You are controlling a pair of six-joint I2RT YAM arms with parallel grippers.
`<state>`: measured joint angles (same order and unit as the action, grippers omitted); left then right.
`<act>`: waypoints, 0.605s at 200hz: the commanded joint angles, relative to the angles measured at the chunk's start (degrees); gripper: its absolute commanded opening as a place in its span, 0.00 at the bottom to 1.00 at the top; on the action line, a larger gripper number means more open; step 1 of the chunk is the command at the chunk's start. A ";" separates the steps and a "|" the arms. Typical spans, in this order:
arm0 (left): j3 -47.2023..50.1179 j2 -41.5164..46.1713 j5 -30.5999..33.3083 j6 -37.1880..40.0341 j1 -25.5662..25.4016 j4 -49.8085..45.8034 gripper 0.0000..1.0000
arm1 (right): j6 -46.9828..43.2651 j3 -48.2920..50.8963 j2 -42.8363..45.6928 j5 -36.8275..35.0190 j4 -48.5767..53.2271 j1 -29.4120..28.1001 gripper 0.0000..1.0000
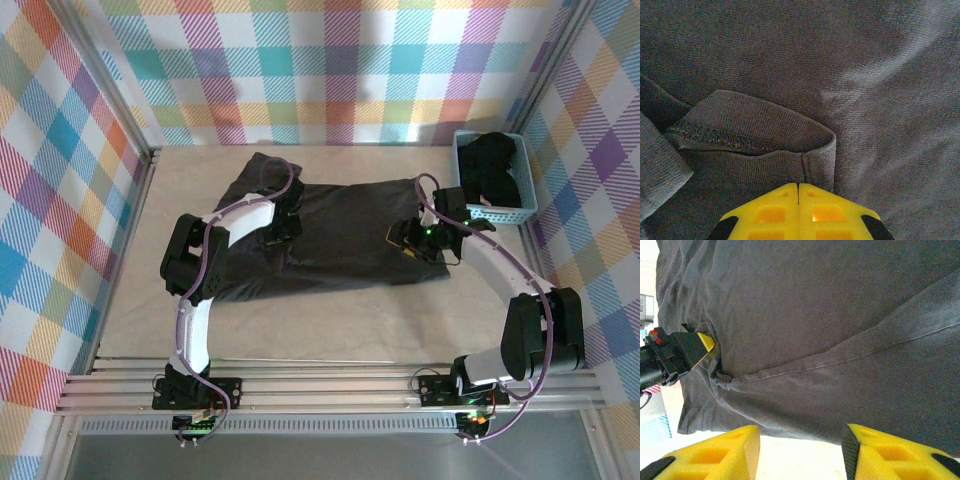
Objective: Fold and stack the t-shirts
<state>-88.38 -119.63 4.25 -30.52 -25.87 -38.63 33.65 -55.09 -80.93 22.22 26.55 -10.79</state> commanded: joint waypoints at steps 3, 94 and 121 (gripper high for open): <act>0.65 2.48 1.89 0.73 -1.35 -0.31 0.00 | -0.47 -1.34 1.25 1.25 -0.73 0.06 0.48; 1.31 6.75 5.19 1.78 -5.06 0.85 0.00 | -0.26 -0.63 1.65 1.34 -0.96 0.07 0.48; 0.53 5.28 5.02 2.61 -5.59 0.42 0.00 | -0.34 -0.54 1.65 1.37 -0.77 0.13 0.48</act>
<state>-87.02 -114.04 8.27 -29.67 -30.70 -37.74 33.65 -55.09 -80.79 22.22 26.52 -10.79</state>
